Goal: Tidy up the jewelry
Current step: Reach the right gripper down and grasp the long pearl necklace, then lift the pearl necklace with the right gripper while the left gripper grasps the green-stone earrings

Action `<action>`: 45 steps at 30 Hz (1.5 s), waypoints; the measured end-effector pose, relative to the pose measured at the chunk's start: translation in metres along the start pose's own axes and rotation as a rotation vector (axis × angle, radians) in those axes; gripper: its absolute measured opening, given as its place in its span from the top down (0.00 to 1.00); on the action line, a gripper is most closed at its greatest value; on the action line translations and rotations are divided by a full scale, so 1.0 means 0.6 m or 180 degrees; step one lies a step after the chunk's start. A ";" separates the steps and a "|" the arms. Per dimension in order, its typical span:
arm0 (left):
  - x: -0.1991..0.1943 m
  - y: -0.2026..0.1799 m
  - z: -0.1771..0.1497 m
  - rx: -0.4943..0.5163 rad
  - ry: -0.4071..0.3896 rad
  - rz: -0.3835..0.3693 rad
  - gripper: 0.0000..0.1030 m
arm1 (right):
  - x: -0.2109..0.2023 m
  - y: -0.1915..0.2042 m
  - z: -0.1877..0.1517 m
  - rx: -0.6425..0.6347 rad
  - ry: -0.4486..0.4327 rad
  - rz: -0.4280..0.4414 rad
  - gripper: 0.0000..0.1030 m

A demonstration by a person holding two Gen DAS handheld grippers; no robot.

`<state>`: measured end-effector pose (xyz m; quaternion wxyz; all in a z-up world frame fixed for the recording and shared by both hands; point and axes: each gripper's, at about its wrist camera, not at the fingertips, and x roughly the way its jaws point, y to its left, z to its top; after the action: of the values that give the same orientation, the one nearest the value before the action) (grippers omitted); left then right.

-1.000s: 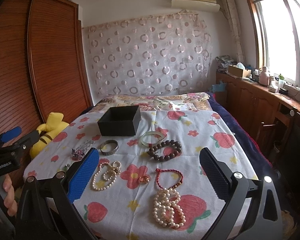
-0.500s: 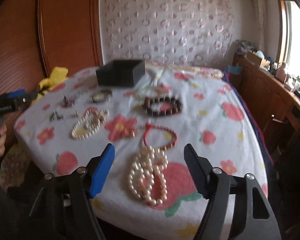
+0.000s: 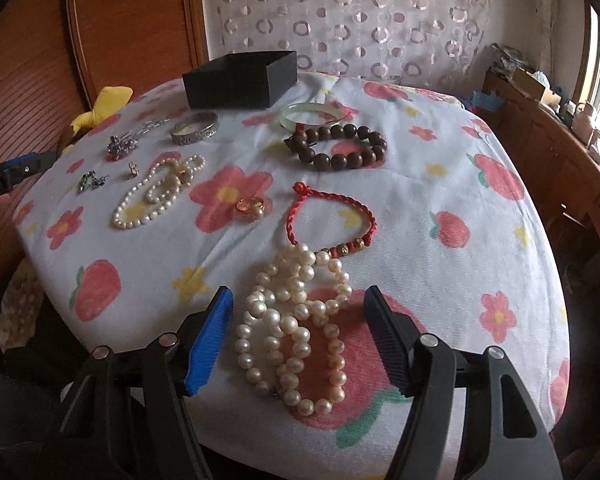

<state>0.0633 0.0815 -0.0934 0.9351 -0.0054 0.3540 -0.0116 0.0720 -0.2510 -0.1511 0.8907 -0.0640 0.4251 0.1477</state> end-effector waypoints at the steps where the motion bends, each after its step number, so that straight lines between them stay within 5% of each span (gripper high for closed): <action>1: 0.003 0.001 -0.001 0.0002 0.0014 -0.0021 0.06 | 0.001 0.001 0.000 -0.0013 0.0009 -0.0009 0.33; 3: 0.011 0.002 -0.003 0.0010 0.0049 -0.0067 0.06 | 0.000 0.003 0.000 -0.0047 0.0006 0.0005 0.38; 8: 0.024 0.004 -0.005 -0.0010 0.0117 -0.0175 0.06 | -0.005 0.006 0.002 -0.0118 -0.0009 0.0031 0.75; 12: 0.037 0.002 -0.008 0.0019 0.0190 -0.0255 0.06 | -0.008 0.007 0.001 -0.0169 -0.0045 0.0004 0.78; 15: 0.044 -0.002 -0.008 0.0053 0.0219 -0.0341 0.06 | -0.025 0.005 0.006 -0.0163 -0.0165 -0.0031 0.92; 18: 0.053 -0.012 -0.006 0.0112 0.0245 -0.0447 0.07 | -0.042 -0.003 0.015 -0.0153 -0.0269 -0.0058 0.92; 27: 0.070 -0.042 -0.003 0.0305 0.0341 -0.0561 0.34 | -0.091 -0.014 0.040 -0.0180 -0.0556 -0.0036 0.92; 42: 0.079 -0.062 -0.005 0.0479 0.0441 -0.0671 0.48 | -0.179 -0.008 0.123 -0.0429 -0.1080 -0.0176 0.92; 45: 0.079 -0.061 -0.004 0.0474 0.0428 -0.0658 0.61 | -0.189 -0.005 0.133 -0.0449 -0.1141 -0.0192 0.92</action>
<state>0.0968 0.0440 -0.1258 0.9009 0.0283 0.4117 -0.1345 0.0645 -0.2586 -0.0130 0.9495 -0.1117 0.2461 0.1594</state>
